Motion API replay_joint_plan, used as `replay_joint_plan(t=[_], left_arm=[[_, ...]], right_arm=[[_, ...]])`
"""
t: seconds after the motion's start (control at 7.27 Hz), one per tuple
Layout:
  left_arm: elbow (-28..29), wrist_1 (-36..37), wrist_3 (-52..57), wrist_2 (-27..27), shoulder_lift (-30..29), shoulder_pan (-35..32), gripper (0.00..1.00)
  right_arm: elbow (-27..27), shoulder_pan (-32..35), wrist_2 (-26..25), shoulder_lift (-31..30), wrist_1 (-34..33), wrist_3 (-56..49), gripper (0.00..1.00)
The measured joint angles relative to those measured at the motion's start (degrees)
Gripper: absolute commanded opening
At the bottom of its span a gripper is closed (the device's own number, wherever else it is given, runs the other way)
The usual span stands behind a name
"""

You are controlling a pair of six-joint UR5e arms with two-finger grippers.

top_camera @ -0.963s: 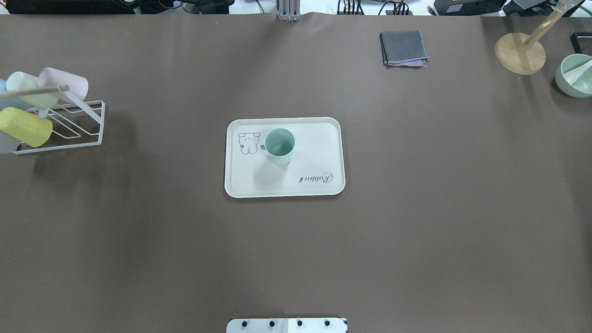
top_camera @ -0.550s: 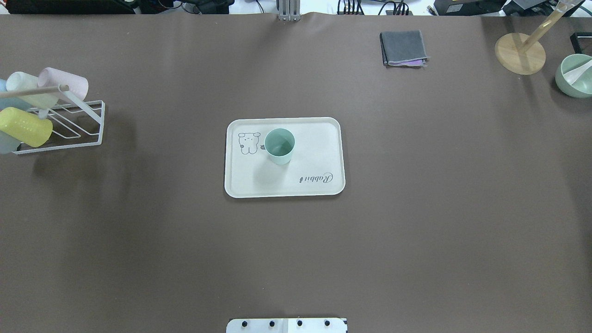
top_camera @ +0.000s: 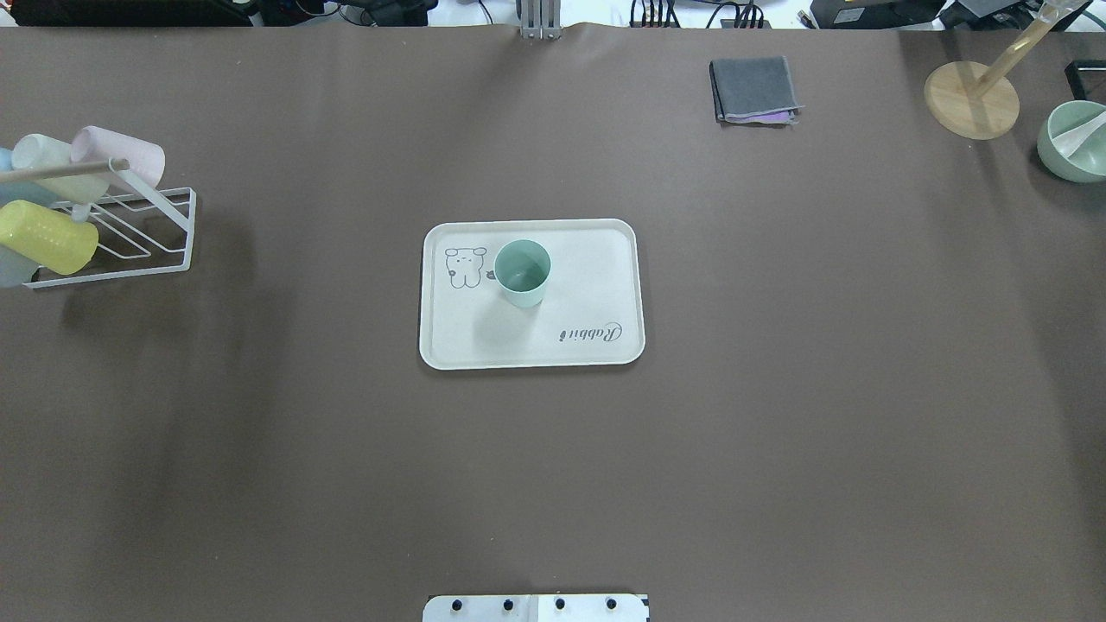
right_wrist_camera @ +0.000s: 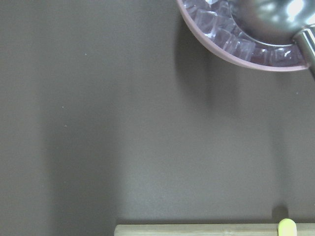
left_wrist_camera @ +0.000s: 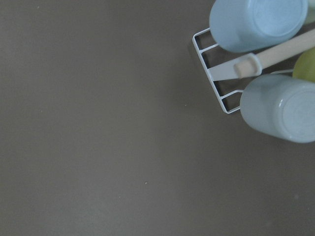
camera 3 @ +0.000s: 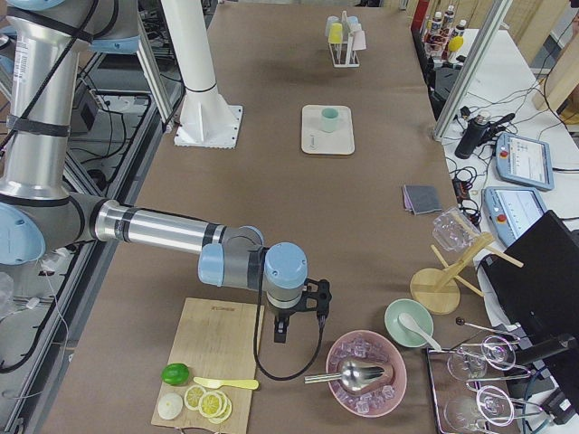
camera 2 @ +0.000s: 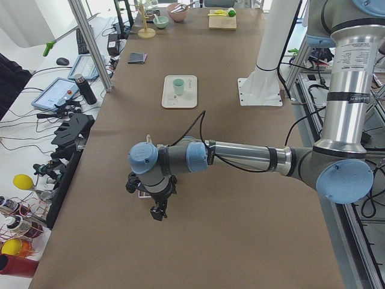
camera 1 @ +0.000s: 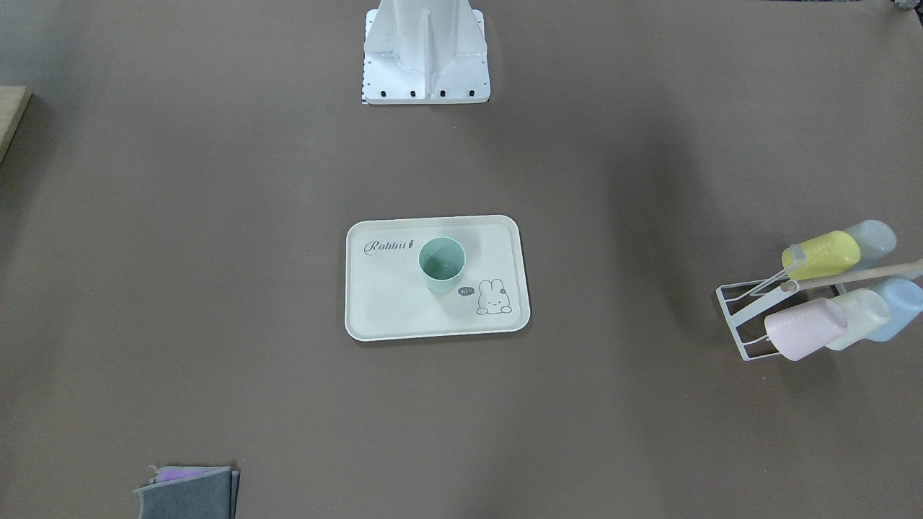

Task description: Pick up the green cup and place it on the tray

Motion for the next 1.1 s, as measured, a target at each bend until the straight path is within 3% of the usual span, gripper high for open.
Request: replay_joint_plan(t=[1.1], left_arm=[[2.63, -0.17, -0.96, 0.11, -0.03, -0.05, 0.98]], right_arm=[[2.47, -1.75, -1.26, 0.08, -1.82, 2.19, 1.00]])
